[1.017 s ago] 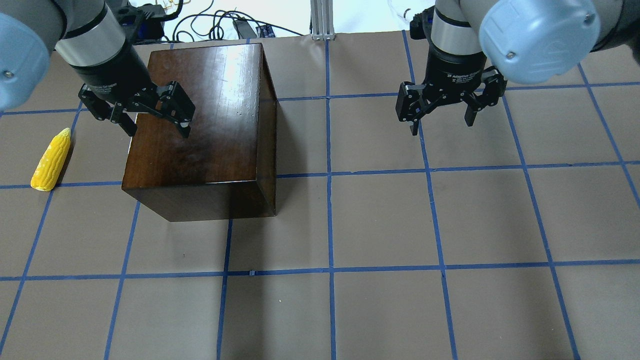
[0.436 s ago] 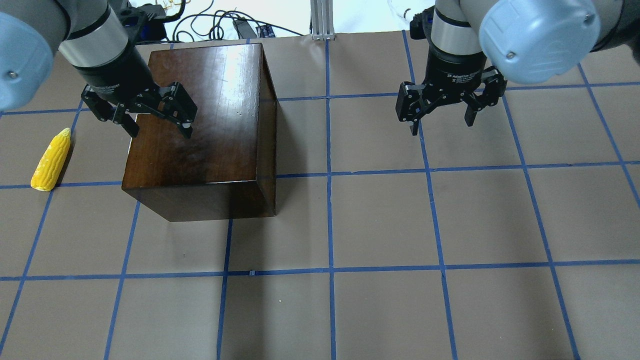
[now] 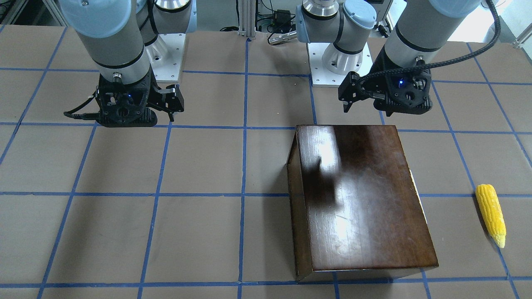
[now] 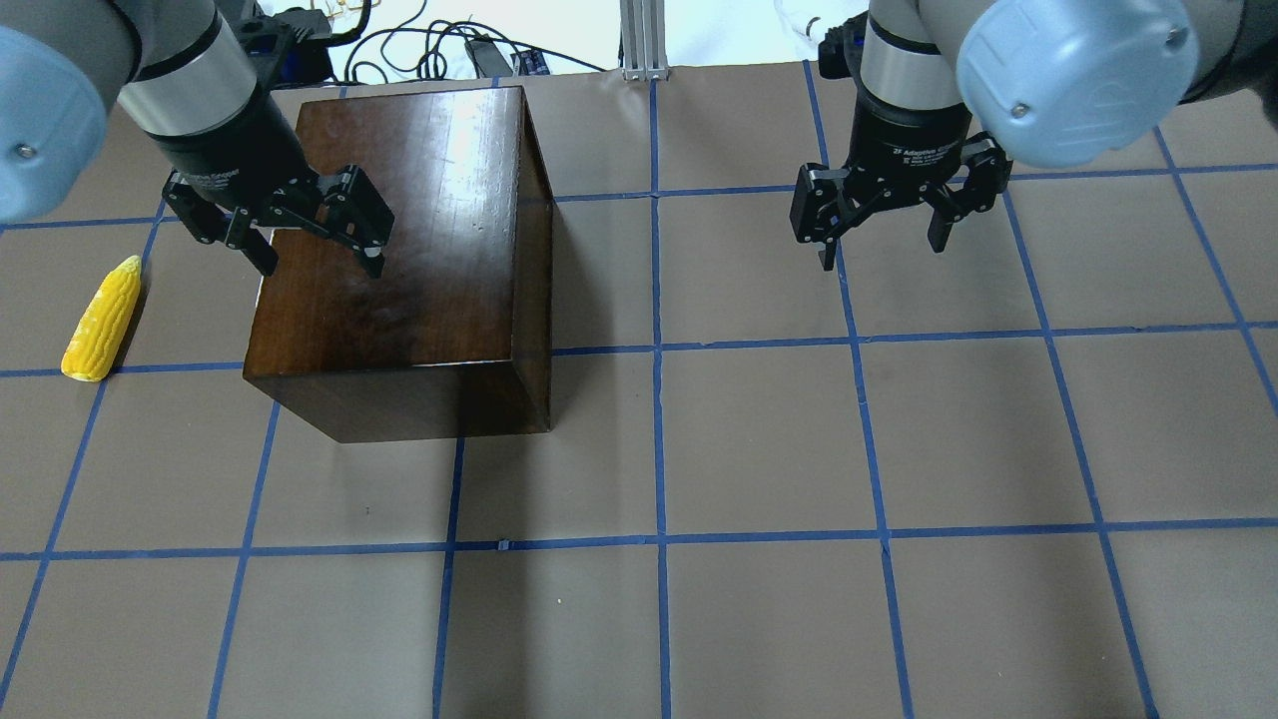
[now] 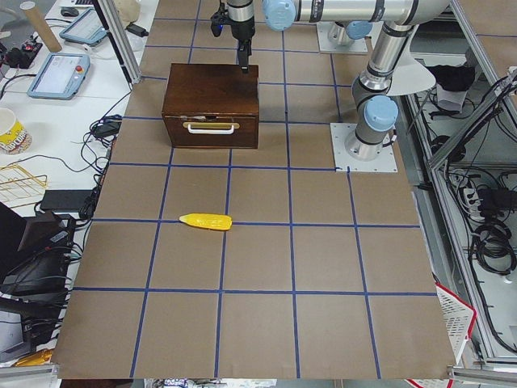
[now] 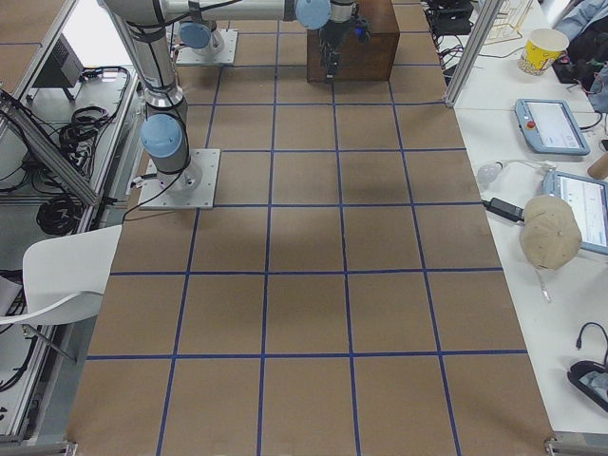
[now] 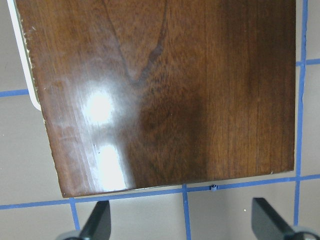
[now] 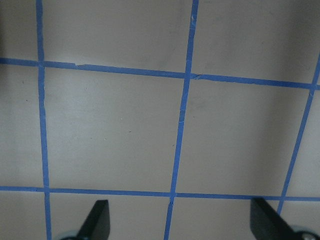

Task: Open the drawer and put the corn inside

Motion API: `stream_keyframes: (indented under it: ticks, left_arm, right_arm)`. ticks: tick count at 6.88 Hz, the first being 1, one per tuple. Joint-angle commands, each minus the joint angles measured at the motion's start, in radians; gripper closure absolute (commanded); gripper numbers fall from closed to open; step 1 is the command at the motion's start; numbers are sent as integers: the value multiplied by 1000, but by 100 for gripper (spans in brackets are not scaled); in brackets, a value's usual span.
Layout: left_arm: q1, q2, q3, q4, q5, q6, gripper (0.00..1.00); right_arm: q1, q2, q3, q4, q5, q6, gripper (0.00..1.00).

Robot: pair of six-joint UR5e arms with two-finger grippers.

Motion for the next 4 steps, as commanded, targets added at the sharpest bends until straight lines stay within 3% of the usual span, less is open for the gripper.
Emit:
stream_keyframes:
  ticks: [1, 4]
  left_arm:
    - [4, -3, 0, 0, 1, 1, 0]
    - [2, -3, -2, -2, -1, 4, 0]
  right_arm:
    - [0, 0, 0, 0, 0, 2, 0]
    - [0, 0, 0, 0, 0, 0, 0]
